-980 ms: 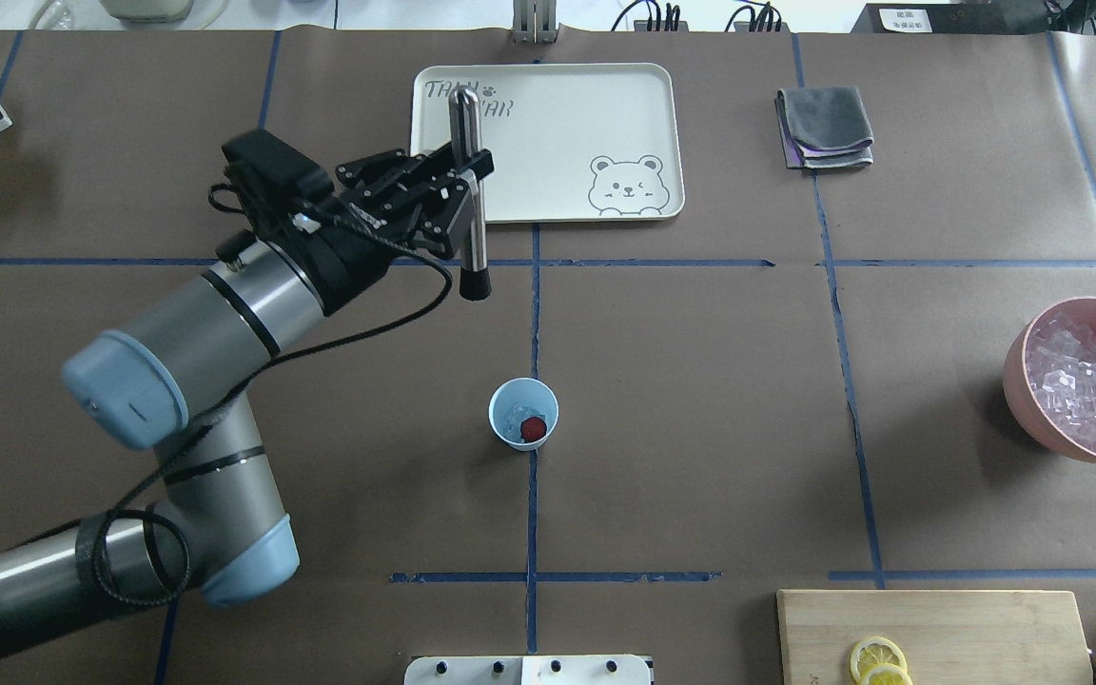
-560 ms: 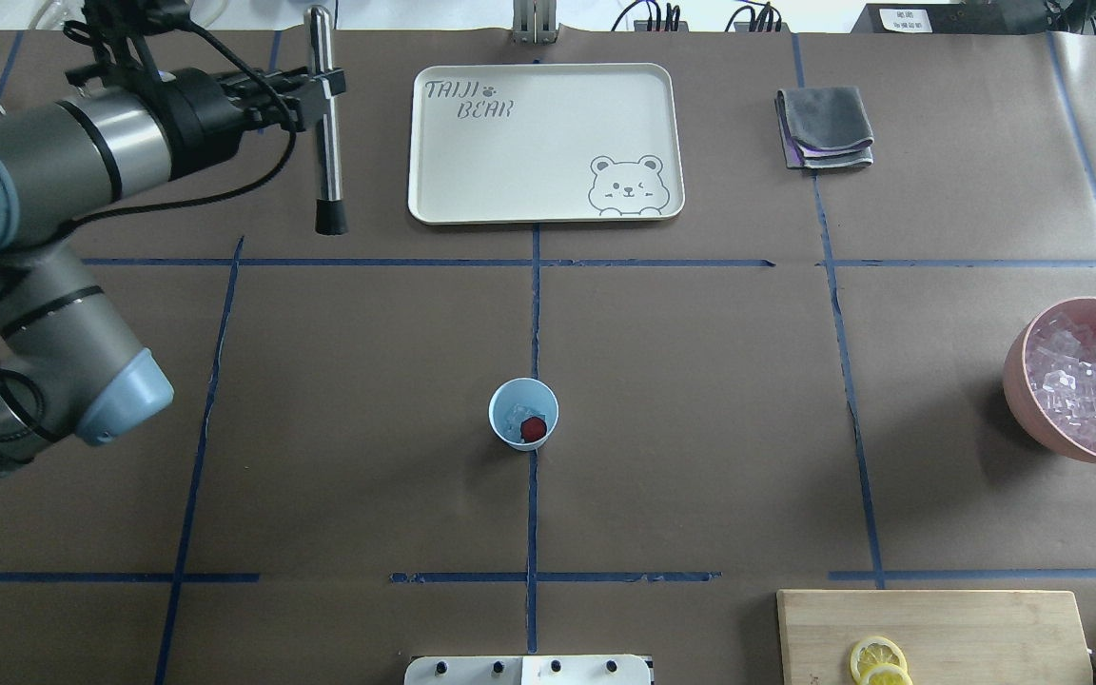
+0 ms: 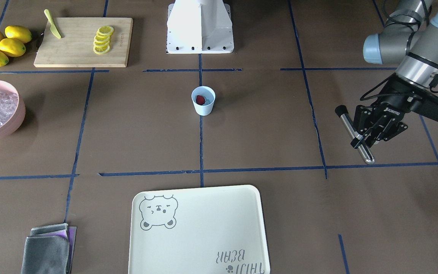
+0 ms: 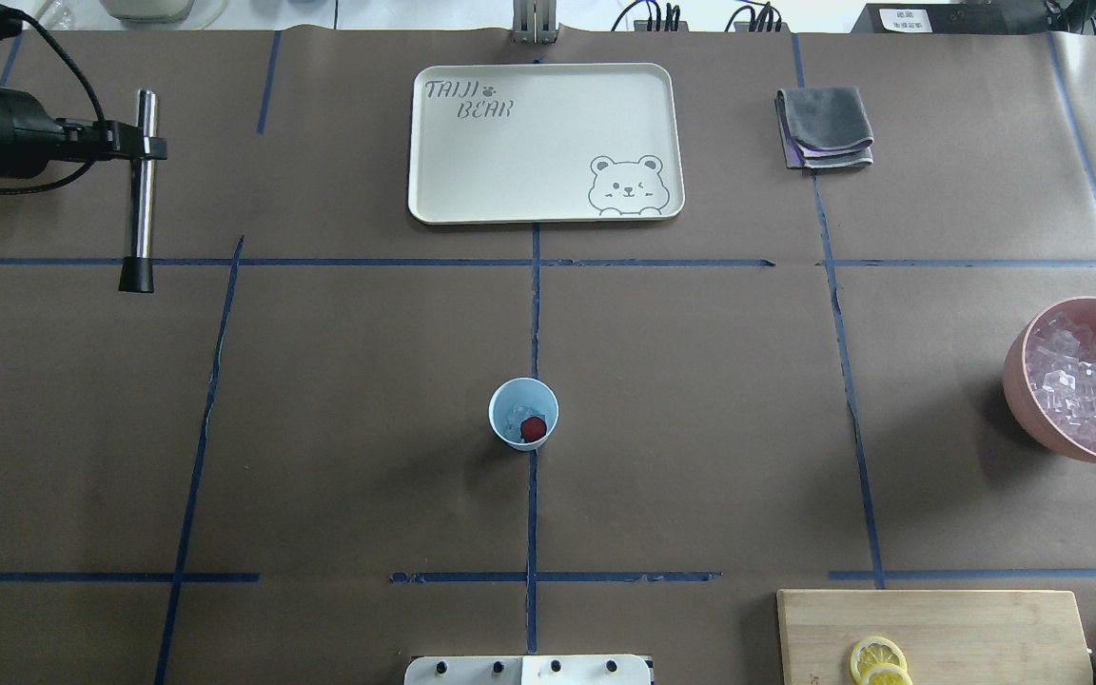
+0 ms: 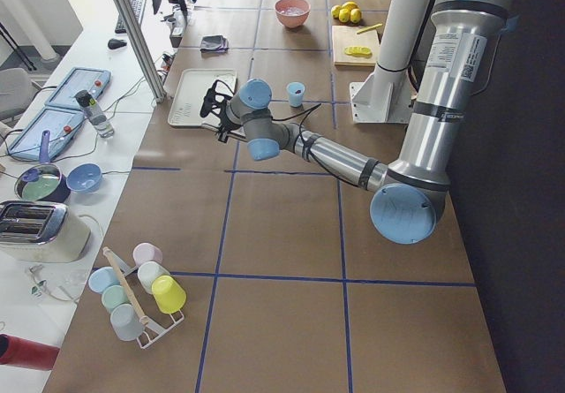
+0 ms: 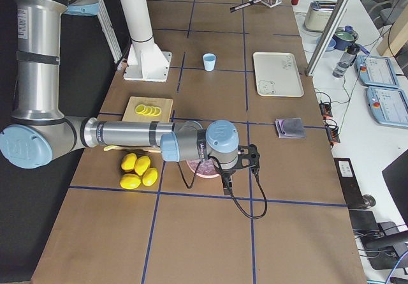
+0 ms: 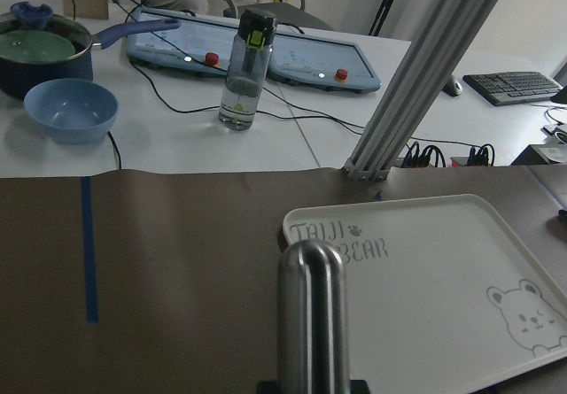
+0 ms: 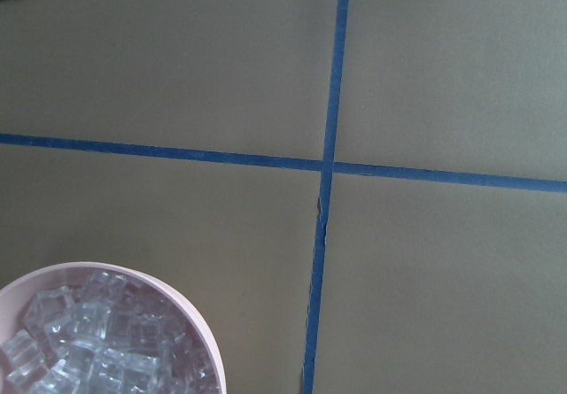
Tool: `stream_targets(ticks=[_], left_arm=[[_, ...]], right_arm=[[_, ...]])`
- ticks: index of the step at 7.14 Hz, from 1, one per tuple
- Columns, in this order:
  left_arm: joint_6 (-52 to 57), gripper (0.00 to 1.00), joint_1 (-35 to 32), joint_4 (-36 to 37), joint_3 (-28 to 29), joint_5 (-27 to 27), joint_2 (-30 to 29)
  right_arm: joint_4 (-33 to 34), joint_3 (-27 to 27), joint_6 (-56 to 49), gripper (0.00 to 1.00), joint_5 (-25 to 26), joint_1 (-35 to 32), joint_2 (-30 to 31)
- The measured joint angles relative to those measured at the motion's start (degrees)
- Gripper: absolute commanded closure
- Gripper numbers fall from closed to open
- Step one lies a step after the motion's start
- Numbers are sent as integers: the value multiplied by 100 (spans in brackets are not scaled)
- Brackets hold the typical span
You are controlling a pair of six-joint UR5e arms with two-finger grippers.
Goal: Mash ice and strawberries in cup
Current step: 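Carry the muddler back and set it down with the left gripper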
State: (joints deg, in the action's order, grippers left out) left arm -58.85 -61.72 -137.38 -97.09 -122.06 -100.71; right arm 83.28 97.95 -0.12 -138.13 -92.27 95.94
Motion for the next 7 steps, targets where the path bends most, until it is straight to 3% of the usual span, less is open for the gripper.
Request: stream_targets(ticks=[2, 4, 7], left_arm=[[-122, 100, -293, 544, 71, -763, 415], [126, 100, -343, 626, 276, -891, 843], [1618, 100, -362, 627, 979, -829, 1022]], right_arm=[[-12, 4, -5, 0, 28, 6, 1], [-13, -2, -5, 0, 46, 10, -4], [-14, -7, 0, 0, 49, 15, -9]])
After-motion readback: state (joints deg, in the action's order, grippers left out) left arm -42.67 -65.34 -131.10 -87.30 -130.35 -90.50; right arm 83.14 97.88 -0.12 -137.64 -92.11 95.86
